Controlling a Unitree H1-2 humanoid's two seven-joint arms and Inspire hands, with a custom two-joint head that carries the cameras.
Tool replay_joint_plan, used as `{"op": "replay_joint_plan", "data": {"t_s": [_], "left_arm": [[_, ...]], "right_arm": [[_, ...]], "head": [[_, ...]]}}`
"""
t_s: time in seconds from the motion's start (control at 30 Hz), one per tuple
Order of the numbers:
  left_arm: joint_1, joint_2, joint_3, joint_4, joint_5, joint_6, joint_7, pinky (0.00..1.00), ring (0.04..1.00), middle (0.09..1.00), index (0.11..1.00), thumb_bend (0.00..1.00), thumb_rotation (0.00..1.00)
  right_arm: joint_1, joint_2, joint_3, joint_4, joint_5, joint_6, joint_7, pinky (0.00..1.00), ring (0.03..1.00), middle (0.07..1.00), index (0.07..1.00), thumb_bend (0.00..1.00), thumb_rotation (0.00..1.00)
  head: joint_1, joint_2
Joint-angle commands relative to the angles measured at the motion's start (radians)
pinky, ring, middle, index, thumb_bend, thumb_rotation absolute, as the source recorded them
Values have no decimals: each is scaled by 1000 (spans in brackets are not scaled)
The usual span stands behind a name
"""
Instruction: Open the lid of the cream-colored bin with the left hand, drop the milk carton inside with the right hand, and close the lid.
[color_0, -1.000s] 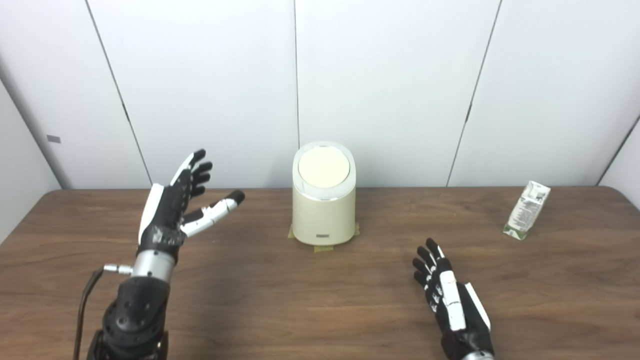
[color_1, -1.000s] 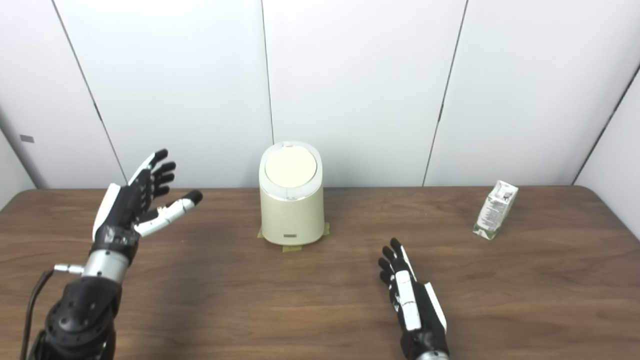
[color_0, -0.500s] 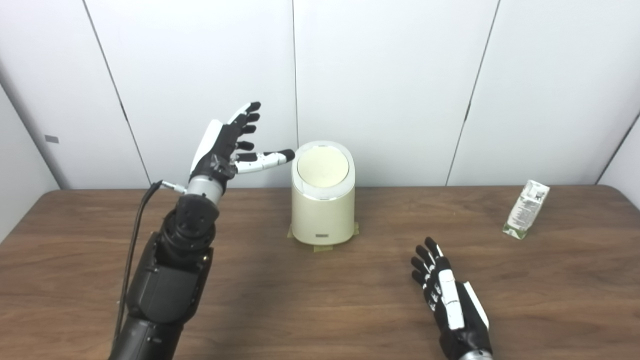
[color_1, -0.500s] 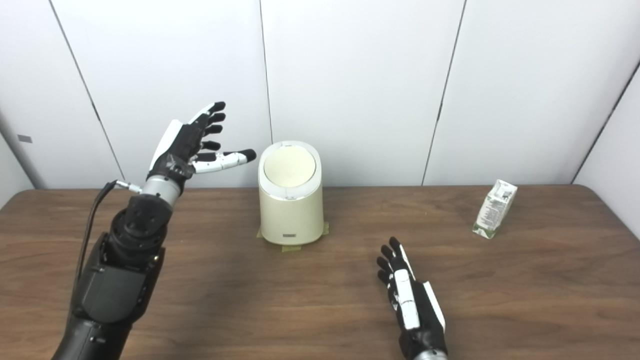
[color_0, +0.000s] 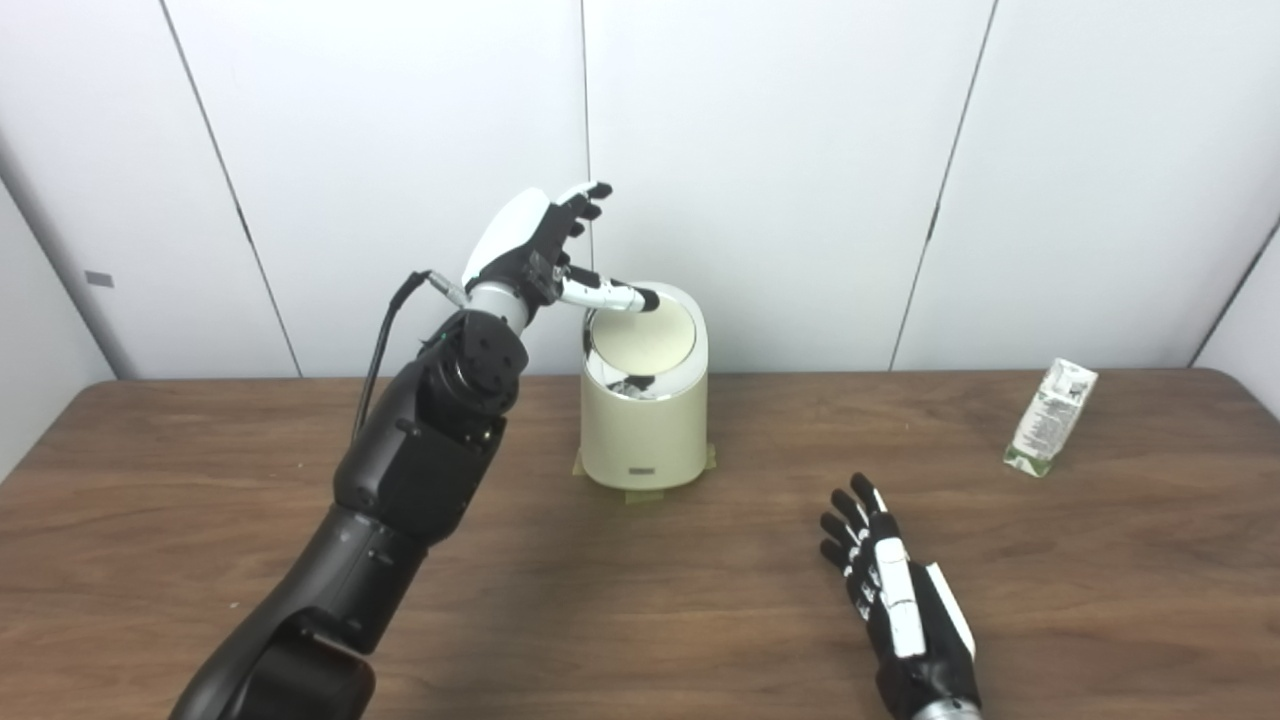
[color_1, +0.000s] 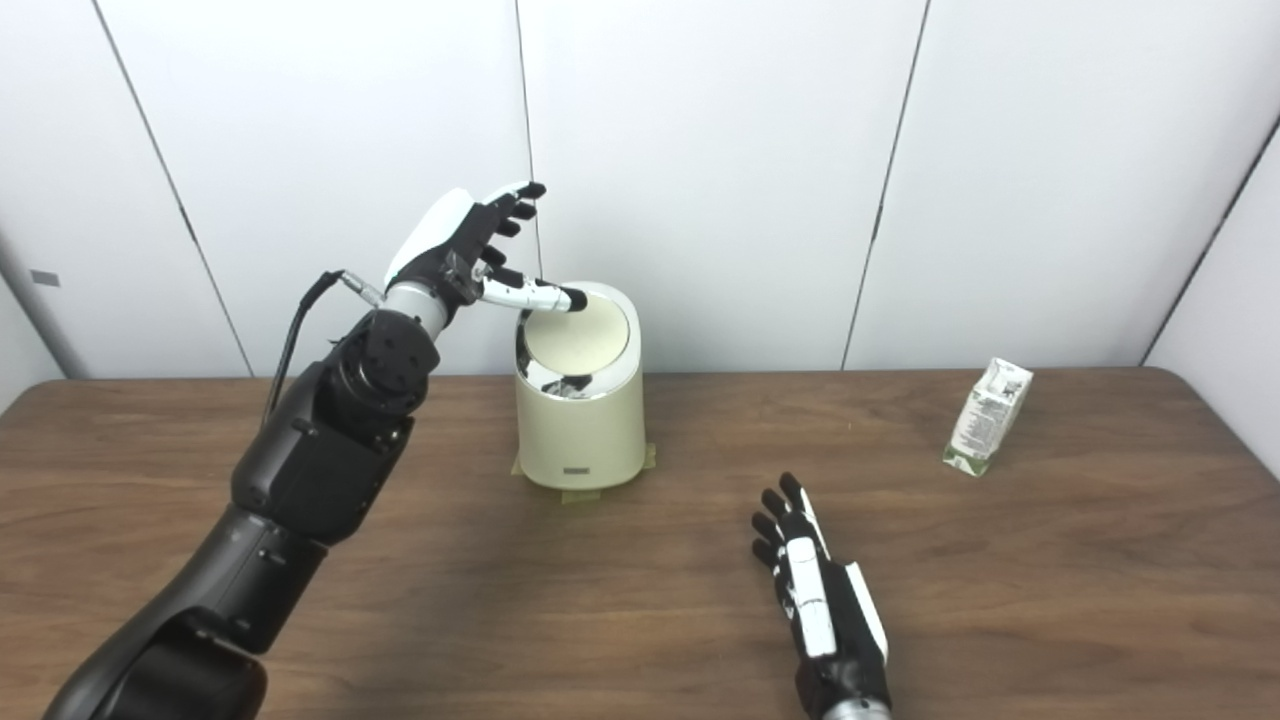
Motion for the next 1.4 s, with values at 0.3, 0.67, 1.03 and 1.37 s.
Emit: {"op": "replay_joint_plan", "data": {"t_s": [0.3,0.67,1.03,1.37], "left_arm": [[-97,23,-31,71,63,-63,14,714,853,900,932,898,83],[-74,58,-110,111,155,-157,18,729,870,905,933,938,25],[-87,93,-225,189,293,-220,23,773,863,905,936,989,0],[-79,97,-248,185,336,-223,11,775,877,919,947,974,0]], "right_arm": [[-51,13,-34,-36,38,-25,-11,920,956,971,1000,620,1000],[-62,-8,-64,-3,76,-62,0,996,973,973,1000,665,1000],[-81,-16,-82,30,98,-94,1,1000,986,982,1000,646,1000],[-83,-19,-84,36,98,-103,1,995,984,982,1000,651,1000]], "head": [[-10,13],[-20,22],[-25,17],[-26,15]]}}
